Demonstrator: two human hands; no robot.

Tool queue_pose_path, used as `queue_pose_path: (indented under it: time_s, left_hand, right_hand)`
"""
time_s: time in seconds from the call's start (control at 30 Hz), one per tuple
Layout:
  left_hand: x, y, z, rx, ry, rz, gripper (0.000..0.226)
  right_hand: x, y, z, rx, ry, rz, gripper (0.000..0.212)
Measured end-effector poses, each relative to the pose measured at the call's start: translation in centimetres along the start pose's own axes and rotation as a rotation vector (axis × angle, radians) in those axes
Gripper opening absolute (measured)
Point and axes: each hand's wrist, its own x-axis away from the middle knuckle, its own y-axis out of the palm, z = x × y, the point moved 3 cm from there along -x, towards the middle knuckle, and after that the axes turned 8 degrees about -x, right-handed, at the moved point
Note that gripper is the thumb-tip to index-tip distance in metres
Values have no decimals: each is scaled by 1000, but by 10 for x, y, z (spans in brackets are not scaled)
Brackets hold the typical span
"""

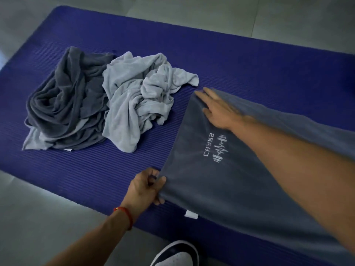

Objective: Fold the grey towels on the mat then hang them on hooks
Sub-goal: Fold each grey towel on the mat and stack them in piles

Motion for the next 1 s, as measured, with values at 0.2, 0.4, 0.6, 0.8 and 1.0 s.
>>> queue_pose_path:
  time_s: [0.2, 0.4, 0.6, 0.8, 1.0]
  left_hand:
    - [8, -4, -5, -28, -2, 120, 22]
    - [9, -9, -7, -626, 159, 241, 34]
    - [23, 36, 47, -915, 867, 357, 27]
    - [48, 161, 78, -999, 1444, -136, 12]
    - [48, 219, 89, -1157, 1625, -259, 25]
  right_hand:
    - [84, 23, 1, 225, -234, 28, 49]
    - [211, 76, 2, 346, -307, -153, 62]
    - [303, 114, 6, 262, -355, 99, 51]
    - [388, 81, 70, 432, 1, 249, 46]
    - [483, 51, 127, 475, 353, 384, 30]
